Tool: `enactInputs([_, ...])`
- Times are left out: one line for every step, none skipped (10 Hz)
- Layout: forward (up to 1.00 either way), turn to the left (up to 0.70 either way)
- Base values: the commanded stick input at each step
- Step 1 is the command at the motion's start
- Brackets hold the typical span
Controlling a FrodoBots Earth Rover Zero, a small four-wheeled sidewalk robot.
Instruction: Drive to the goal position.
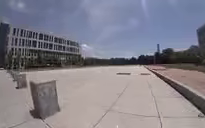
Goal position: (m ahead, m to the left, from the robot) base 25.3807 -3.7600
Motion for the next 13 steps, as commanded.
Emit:
enactInputs([0.69, 0.0])
enactInputs([0.69, 0.0])
enactInputs([0.69, 0.0])
enactInputs([0.69, 0.0])
enactInputs([0.69, 0.0])
enactInputs([0.69, 0.0])
enactInputs([0.69, 0.0])
enactInputs([0.69, 0.0])
enactInputs([0.69, 0.0])
enactInputs([0.69, 0.0])
enactInputs([0.69, 0.0])
enactInputs([0.69, 0.0])
enactInputs([0.69, 0.07])
